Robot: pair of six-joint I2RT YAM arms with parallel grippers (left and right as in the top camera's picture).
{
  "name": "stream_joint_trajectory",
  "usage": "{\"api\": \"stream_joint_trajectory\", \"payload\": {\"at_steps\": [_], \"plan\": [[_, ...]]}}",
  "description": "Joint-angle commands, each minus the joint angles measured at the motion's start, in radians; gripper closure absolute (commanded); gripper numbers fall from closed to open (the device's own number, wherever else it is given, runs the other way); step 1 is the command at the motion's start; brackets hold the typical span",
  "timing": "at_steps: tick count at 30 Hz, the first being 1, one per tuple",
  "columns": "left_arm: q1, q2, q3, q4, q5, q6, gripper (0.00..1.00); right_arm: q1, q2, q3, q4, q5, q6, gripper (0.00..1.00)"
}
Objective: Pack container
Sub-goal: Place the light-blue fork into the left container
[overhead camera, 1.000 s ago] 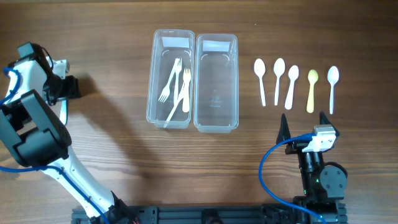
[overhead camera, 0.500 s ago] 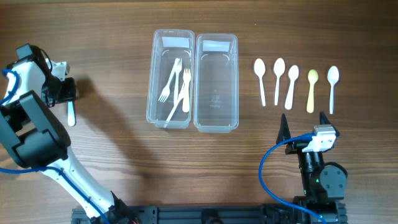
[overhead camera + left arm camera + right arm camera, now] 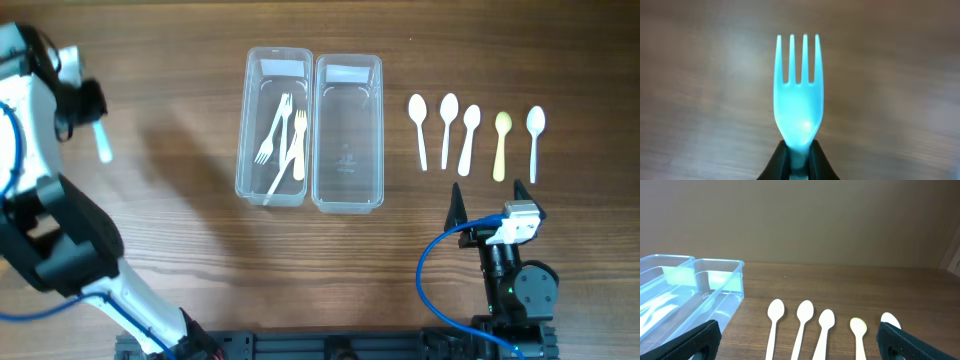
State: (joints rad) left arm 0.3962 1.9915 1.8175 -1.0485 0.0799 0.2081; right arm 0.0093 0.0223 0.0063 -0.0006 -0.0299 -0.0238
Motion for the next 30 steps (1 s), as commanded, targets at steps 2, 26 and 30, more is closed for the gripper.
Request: {"api": "stream_joint_trajectory", "payload": {"at_steps": [2,26,30], "plan": [[-0.177,-0.113,0.028,-0.021,0.099,-0.142,0.96,-0.003,-0.005,-0.001,0.004,-0.016,-0.002,0.0],[-0.693,0.051,0.026,-0.067,0.109,-0.328,0.65,-0.003,-0.005,-0.001,0.004,-0.016,-0.002,0.0],[-0.689,0.051,0.026,-0.063,0.089,-0.321,0.35,-0.003,-0.005,-0.001,0.004,-0.016,-0.002,0.0]]}}
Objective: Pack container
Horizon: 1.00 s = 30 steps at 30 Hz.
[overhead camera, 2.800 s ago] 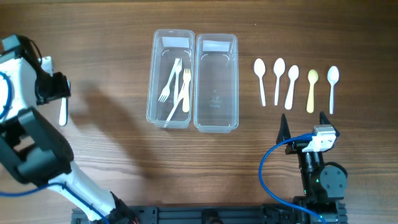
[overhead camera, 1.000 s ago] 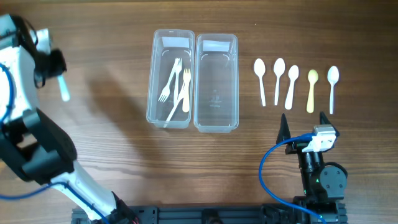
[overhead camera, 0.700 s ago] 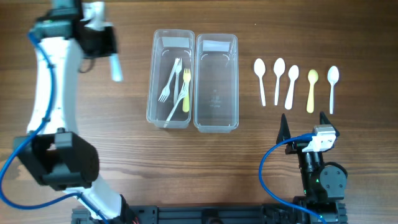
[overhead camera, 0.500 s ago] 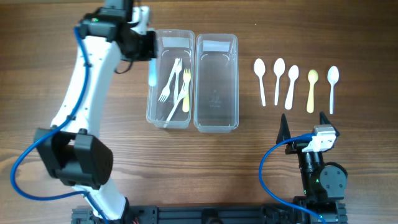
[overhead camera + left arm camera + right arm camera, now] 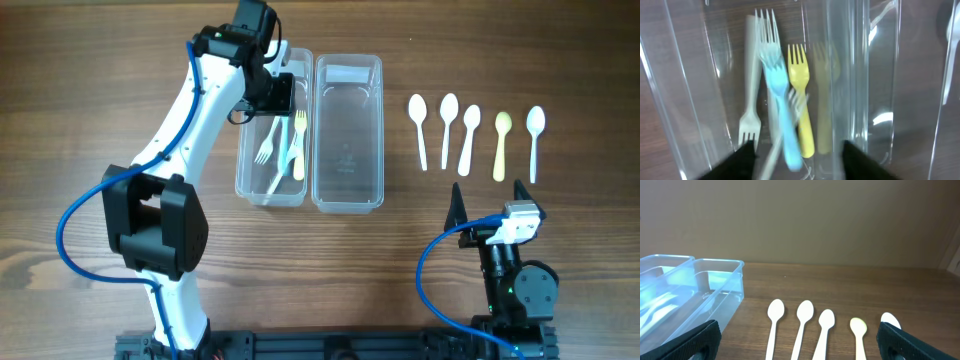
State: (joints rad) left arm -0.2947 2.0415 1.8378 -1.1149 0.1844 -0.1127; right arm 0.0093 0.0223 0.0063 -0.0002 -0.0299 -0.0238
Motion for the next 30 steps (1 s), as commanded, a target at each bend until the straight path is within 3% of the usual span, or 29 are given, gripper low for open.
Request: {"api": "stream_joint_trajectory", "payload": {"at_steps": [1,5,13,18,24,27,30], "plan": [[0.003,0.001,0.006,0.006,-0.036,0.0,0.33,-0.003,-0.005,-0.001,0.003,-0.016,-0.002,0.0],[0.019,-0.001,0.006,0.018,-0.115,0.0,0.23,-0.003,-0.005,-0.001,0.003,-0.015,-0.002,0.0],[0.103,-0.055,0.059,0.056,-0.115,-0.001,0.21,-0.003,-0.005,-0.001,0.004,-0.016,-0.002,0.0],[0.198,-0.114,0.15,0.06,-0.115,-0.001,0.2,-0.003,-0.005,-0.001,0.008,0.03,-0.057,0.0],[0.351,-0.174,0.16,0.058,-0.115,-0.011,0.13,-0.003,0.009,0.034,0.142,0.055,-0.067,0.0],[0.415,-0.175,0.16,0.057,-0.115,-0.05,0.12,-0.003,0.117,0.137,0.09,0.109,-0.052,0.0],[0.461,-0.175,0.16,0.064,-0.115,-0.053,0.11,-0.003,0.346,0.296,0.07,0.12,-0.055,0.0]]}}
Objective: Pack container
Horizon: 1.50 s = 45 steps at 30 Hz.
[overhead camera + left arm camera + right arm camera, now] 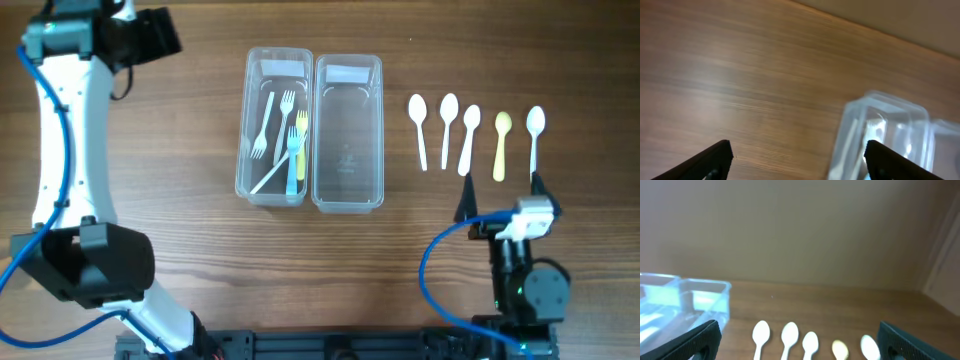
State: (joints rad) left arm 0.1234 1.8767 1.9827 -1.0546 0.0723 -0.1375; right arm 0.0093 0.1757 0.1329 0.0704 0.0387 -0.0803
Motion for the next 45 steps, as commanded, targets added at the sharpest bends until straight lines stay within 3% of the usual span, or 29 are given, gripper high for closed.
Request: {"api": "stream_joint_trajectory", "payload": {"at_steps": [1,4,6,11,14,19,26,29,31,32,37,45], "plan": [[0.052,-0.01,0.015,0.008,-0.003,-0.028,0.1,-0.003,0.283,0.241,-0.009,0.05,0.002,0.0],[0.065,-0.01,0.015,0.01,-0.002,-0.028,0.0,-0.003,0.63,0.583,-0.126,0.025,0.002,0.0],[0.064,-0.01,0.015,0.006,-0.002,-0.028,0.01,-0.003,0.825,0.826,-0.274,-0.002,0.002,0.0],[0.064,-0.01,0.015,-0.02,-0.002,-0.028,0.0,-0.003,1.276,1.421,-0.783,-0.04,0.002,0.0],[0.064,-0.01,0.014,-0.042,-0.003,-0.028,0.0,-0.003,1.449,1.585,-0.928,-0.032,-0.071,0.0],[0.064,-0.01,0.014,-0.065,-0.003,-0.028,0.0,-0.005,1.517,1.578,-0.994,-0.027,-0.106,0.0],[0.064,-0.003,0.013,-0.072,-0.003,-0.028,0.0,-0.081,1.609,1.575,-1.09,-0.023,-0.011,0.02],[0.064,0.011,0.013,-0.076,-0.003,-0.028,0.0,-0.108,1.666,1.574,-1.11,-0.021,0.005,0.16],[0.064,0.018,0.013,-0.08,-0.003,-0.028,0.0,-0.114,1.707,1.574,-1.115,-0.028,0.005,0.18],[0.064,0.02,0.013,-0.083,-0.003,-0.028,0.0,-0.114,1.732,1.574,-1.116,-0.039,0.005,0.28],[0.064,0.02,0.013,-0.085,-0.003,-0.028,0.0,-0.114,1.834,1.574,-1.11,-0.047,0.052,0.5],[0.064,0.02,0.013,-0.092,-0.003,-0.028,0.0,-0.114,1.957,1.573,-1.107,-0.066,0.071,0.52]]}}
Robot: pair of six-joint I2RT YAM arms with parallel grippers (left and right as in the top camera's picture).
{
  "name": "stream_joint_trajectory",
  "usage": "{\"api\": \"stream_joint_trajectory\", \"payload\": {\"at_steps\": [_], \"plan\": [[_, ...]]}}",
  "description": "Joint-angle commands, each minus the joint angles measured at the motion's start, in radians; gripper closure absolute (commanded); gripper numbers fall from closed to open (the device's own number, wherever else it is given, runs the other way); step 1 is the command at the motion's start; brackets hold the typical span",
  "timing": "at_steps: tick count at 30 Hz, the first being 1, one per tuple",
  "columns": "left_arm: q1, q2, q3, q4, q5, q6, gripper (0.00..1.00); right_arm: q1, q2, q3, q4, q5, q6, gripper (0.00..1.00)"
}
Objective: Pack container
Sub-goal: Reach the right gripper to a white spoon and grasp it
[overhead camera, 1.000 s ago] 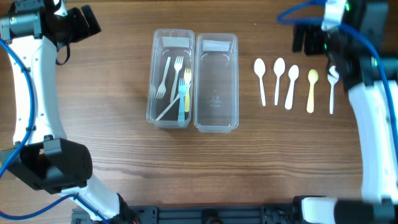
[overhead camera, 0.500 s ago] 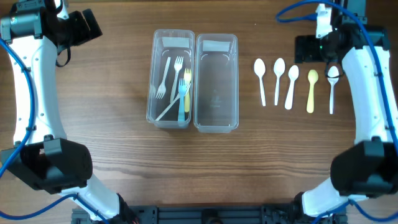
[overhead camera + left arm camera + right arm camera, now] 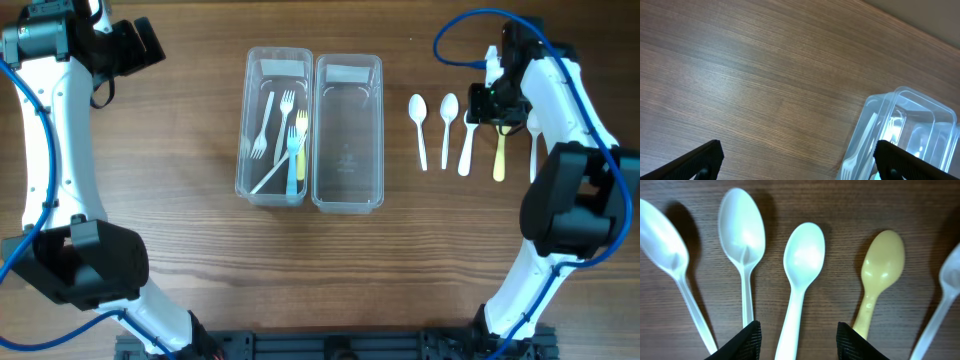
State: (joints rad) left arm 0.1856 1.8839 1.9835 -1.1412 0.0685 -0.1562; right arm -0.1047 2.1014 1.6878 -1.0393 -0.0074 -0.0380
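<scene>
Two clear containers stand side by side. The left container (image 3: 246,150) holds several forks, among them a blue fork (image 3: 293,165); the right container (image 3: 348,130) has nothing in it. A row of spoons lies to the right: three white spoons, a yellow spoon (image 3: 500,152), and one more white at the far end. My right gripper (image 3: 489,103) (image 3: 802,342) hangs low over the row, open, its fingers either side of the handle of the third white spoon (image 3: 802,260). My left gripper (image 3: 148,42) (image 3: 800,167) is open and empty at the far left.
In the right wrist view, a white spoon (image 3: 743,230) and the yellow spoon (image 3: 881,265) lie close outside the fingers (image 3: 747,340). The left container's corner (image 3: 900,125) shows in the left wrist view, past bare wood.
My right arm has gone from the near right of the table to the spoon row at the back, where its open fingers now straddle the third white spoon. The left arm has barely shifted.
My left gripper held the blue fork at the far left. Then it was open over the left container with the fork among the others. Then it was back at the far left, empty, with the right gripper lifted slightly. Now the right gripper is down over the spoons.
</scene>
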Motion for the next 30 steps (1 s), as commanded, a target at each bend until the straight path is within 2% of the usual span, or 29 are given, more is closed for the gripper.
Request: {"api": "stream_joint_trajectory", "payload": {"at_steps": [1,24,26,27,29,30], "plan": [[0.002,0.013,0.012,-0.008,0.001,-0.009,0.0,0.0,0.036,0.018,0.003,-0.02,0.037,0.52],[0.002,0.013,0.012,-0.05,0.001,-0.009,0.0,-0.002,0.051,-0.272,0.226,-0.021,0.068,0.56],[0.002,0.013,0.012,-0.054,0.001,-0.009,0.0,-0.002,0.051,-0.275,0.233,-0.026,0.068,0.64],[0.002,0.013,0.012,-0.057,0.001,-0.009,0.0,-0.002,0.051,-0.274,0.239,-0.032,0.068,0.71],[0.002,0.013,0.012,-0.057,0.001,-0.009,0.0,-0.002,0.051,-0.268,0.24,-0.039,0.068,0.94],[0.002,0.013,0.012,-0.057,0.001,-0.009,0.0,-0.002,0.051,-0.266,0.239,-0.042,0.072,0.96]]}}
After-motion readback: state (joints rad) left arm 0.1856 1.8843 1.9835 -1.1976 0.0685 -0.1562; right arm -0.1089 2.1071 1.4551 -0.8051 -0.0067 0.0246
